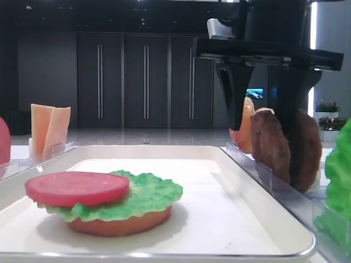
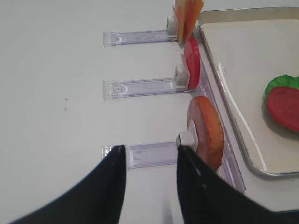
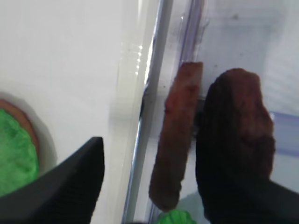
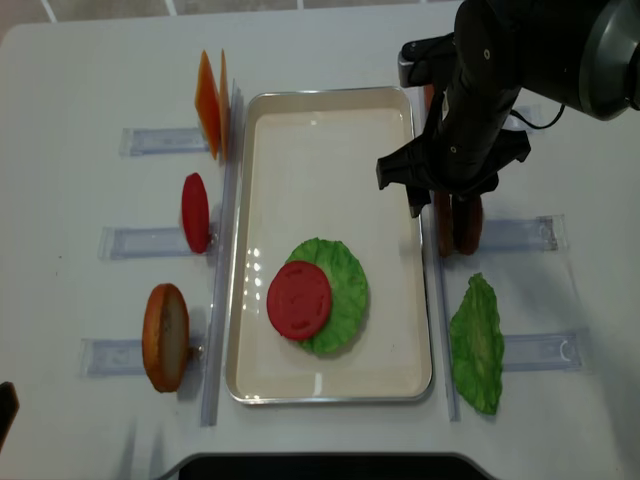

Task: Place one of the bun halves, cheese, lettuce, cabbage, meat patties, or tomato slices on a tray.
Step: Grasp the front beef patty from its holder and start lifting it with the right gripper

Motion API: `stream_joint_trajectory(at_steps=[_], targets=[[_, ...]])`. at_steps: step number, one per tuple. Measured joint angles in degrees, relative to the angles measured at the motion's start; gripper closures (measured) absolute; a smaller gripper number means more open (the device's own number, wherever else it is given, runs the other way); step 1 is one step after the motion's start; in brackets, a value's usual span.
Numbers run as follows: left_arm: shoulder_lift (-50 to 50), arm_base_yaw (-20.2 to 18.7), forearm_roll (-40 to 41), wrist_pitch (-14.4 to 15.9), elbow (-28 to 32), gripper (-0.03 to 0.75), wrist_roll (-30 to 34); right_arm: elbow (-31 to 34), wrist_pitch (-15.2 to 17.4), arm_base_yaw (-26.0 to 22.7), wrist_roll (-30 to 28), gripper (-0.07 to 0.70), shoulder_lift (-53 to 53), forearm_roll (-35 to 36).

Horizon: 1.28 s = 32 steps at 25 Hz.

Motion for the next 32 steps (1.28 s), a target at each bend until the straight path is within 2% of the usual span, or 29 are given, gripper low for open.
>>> stream_joint_trajectory(at_steps=[11,15,20,27,32], targets=[[0.0,0.0,0.0,0.0,0.0,0.433,0.0,0.0,-0.7,0.0,-0.1,0.272,1.9,-0.5],[0.0,0.0,0.0,0.0,0.0,0.433,0.0,0.0,-0.6,-0.1,-0.2,0.358,1.9,-1.3],[0.0,0.0,0.0,0.0,0.0,0.433,0.0,0.0,0.8,-0.2,-0.2,0.512,1.9,-2.4],[0.0,0.0,0.0,0.0,0.0,0.433,0.0,-0.2,1.6,-0.2,-0.2,0.513,1.6,-2.9],[0.0,0.0,0.0,0.0,0.0,0.433,0.0,-0.2,3.5,0.8,0.6,0.514,-2.8,-3.1]])
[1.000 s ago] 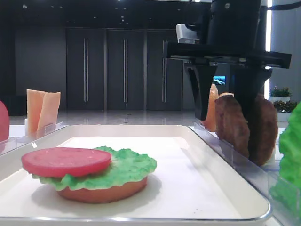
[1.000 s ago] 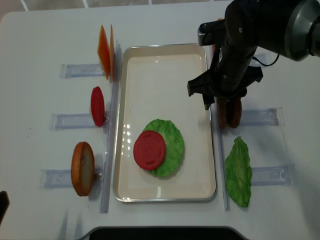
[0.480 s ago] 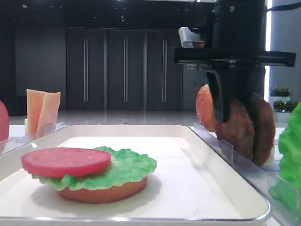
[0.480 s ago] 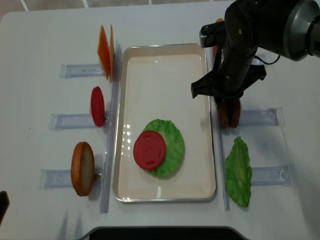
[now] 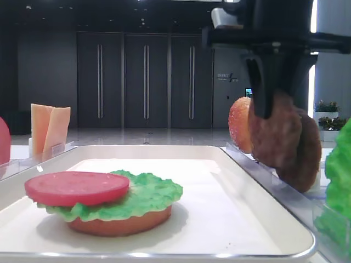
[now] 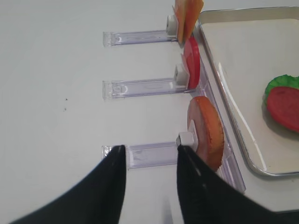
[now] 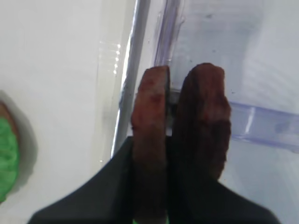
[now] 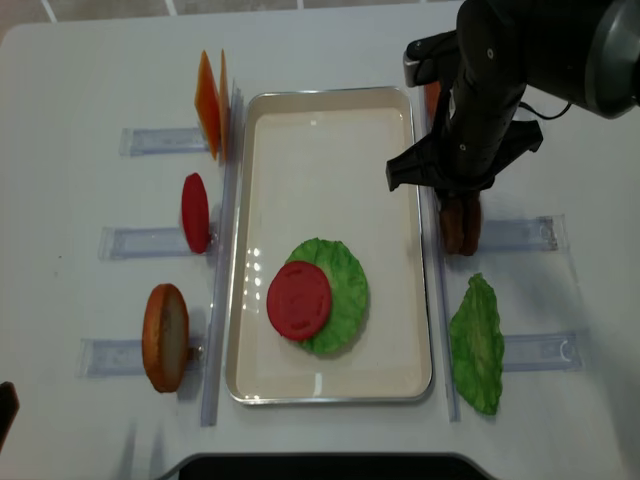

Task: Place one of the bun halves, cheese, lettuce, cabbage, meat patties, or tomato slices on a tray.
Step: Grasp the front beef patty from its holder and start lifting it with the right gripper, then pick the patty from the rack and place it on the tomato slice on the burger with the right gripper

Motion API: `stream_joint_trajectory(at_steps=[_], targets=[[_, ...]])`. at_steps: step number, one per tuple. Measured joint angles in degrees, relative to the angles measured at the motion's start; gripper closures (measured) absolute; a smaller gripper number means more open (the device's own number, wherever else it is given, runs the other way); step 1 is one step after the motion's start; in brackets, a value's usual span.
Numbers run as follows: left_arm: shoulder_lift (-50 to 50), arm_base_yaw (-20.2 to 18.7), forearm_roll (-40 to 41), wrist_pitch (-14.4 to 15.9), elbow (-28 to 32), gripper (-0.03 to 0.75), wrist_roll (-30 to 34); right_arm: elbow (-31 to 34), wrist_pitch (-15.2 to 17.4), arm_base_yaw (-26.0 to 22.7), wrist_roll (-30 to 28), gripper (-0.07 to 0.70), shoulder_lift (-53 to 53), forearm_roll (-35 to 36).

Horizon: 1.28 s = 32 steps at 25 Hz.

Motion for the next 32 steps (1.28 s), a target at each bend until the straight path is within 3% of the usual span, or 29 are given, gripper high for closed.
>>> stream_joint_trajectory(at_steps=[10,16,27,32], targets=[[0.0,0.0,0.0,0.0,0.0,0.433,0.0,-0.1,2.9,3.1,2.8,0.521,-11.9,0.7],[0.0,0.0,0.0,0.0,0.0,0.433,0.0,0.7,9.4,4.5,4.1,0.521,-13.2,1.1],[0.0,0.0,0.0,0.0,0.0,0.433,0.0,12.7,6.1,23.9,18.9,0.521,-25.8,1.5],[0.0,0.0,0.0,0.0,0.0,0.433,0.0,13.0,3.0,25.5,20.1,0.521,-26.4,1.3]])
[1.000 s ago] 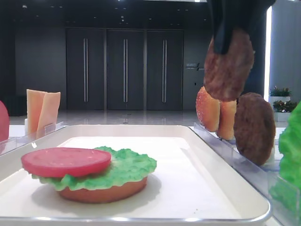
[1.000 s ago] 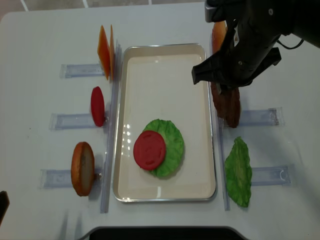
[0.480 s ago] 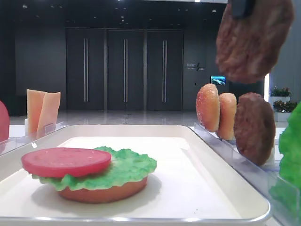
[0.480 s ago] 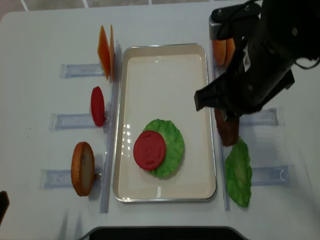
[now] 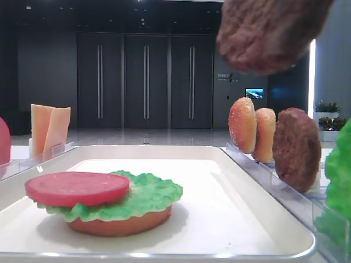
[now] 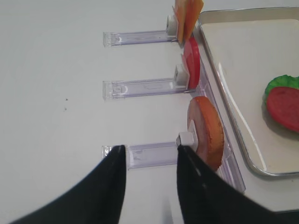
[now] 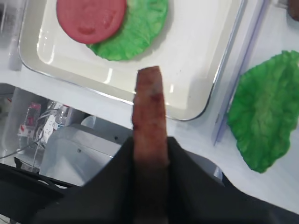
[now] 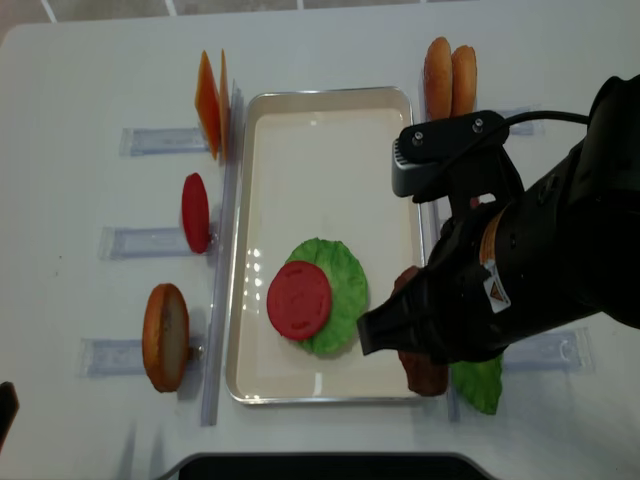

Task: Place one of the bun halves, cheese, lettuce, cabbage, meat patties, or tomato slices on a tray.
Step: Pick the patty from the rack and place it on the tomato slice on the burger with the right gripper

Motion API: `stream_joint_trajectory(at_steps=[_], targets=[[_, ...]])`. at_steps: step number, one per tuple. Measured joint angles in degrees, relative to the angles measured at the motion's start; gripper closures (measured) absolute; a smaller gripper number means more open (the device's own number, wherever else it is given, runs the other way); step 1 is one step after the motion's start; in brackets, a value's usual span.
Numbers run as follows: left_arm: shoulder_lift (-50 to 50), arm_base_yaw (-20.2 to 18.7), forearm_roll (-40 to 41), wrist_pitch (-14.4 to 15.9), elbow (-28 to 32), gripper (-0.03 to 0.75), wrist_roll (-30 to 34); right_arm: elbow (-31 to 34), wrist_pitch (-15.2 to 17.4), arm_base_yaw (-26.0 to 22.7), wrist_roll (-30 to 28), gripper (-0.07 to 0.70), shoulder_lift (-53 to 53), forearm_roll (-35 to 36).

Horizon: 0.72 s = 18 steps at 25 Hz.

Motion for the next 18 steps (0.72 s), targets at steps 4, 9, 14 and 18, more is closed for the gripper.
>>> stream_joint_trajectory(at_steps=[4,9,14,18], targets=[[0.0,0.0,0.0,0.0,0.0,0.433,0.0,0.7,-5.2,0.0,-1.4,0.521,0.0,0.2],[0.0,0.0,0.0,0.0,0.0,0.433,0.0,4.1,-17.1,-3.3,-13.1,0.521,0.0,11.9],[0.0,0.0,0.0,0.0,0.0,0.433,0.0,10.9,-25.6,-11.1,-42.5,0.521,0.0,41.2],[0.0,0.0,0.0,0.0,0.0,0.433,0.0,17.0,-26.8,-15.3,-75.9,0.521,0.0,79.1]])
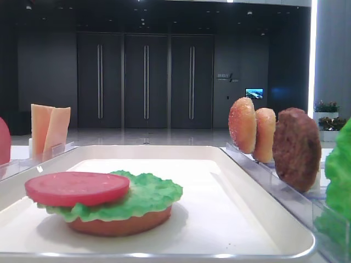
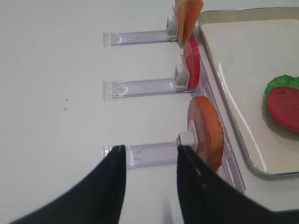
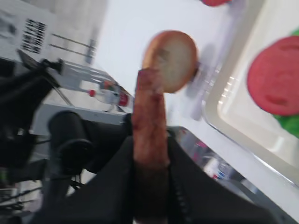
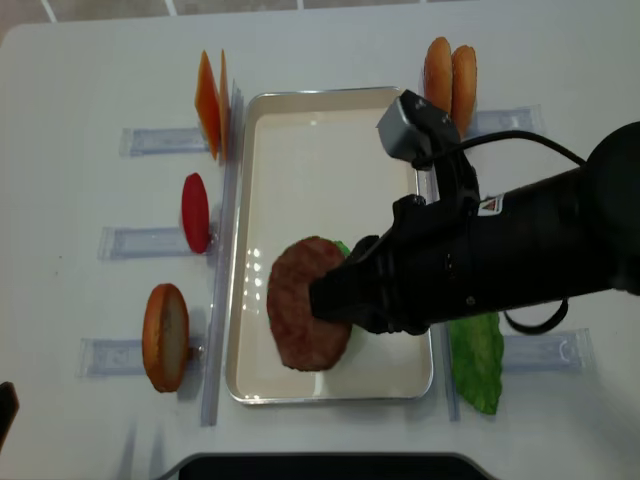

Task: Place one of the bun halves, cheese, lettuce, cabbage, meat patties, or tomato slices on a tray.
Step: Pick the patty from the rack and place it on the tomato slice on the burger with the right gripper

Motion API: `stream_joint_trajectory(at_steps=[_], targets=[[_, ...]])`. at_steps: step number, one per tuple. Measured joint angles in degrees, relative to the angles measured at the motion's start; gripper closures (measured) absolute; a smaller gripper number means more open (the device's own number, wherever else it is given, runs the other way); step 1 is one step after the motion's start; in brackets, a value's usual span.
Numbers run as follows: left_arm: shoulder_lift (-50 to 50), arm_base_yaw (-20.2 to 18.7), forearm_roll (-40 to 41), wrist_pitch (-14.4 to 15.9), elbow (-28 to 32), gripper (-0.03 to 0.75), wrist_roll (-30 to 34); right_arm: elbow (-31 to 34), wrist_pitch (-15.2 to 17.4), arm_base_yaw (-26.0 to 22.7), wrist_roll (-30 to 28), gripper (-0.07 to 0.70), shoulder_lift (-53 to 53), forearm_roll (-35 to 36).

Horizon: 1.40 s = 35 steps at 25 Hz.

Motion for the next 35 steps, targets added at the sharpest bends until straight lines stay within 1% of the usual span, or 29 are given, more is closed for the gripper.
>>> stream_joint_trajectory(at_steps=[1,3,5,7,11,16,20,26,28,32,35], targets=[[0.0,0.0,0.0,0.0,0.0,0.433,0.0,1.6,0.4,-0.8,-6.8,0.521,0.0,7.4],[0.0,0.0,0.0,0.0,0.0,0.433,0.0,4.4,0.6,-1.8,-15.2,0.521,0.0,16.2],[0.0,0.0,0.0,0.0,0.0,0.433,0.0,6.4,0.6,-2.2,-19.9,0.521,0.0,20.5],[0.0,0.0,0.0,0.0,0.0,0.433,0.0,7.8,0.6,-2.4,-22.2,0.521,0.0,22.1],[0.0,0.0,0.0,0.0,0.0,0.433,0.0,8.2,0.6,-2.4,-23.7,0.522,0.0,23.2],[0.0,0.0,0.0,0.0,0.0,0.433,0.0,8.2,0.1,-2.4,-24.2,0.522,0.0,23.4],[0.0,0.0,0.0,0.0,0.0,0.433,0.0,8.2,0.0,-2.4,-24.3,0.522,2.6,23.4],[0.0,0.0,0.0,0.0,0.0,0.433,0.0,7.8,1.5,-2.4,-24.3,0.522,10.3,23.5],[0.0,0.0,0.0,0.0,0.0,0.433,0.0,6.6,2.6,-2.4,-24.7,0.522,12.6,23.5],[0.0,0.0,0.0,0.0,0.0,0.433,0.0,3.2,3.4,-2.4,-25.5,0.522,16.8,23.5],[0.0,0.0,0.0,0.0,0.0,0.433,0.0,1.8,4.7,-2.4,-25.9,0.522,19.7,23.6]])
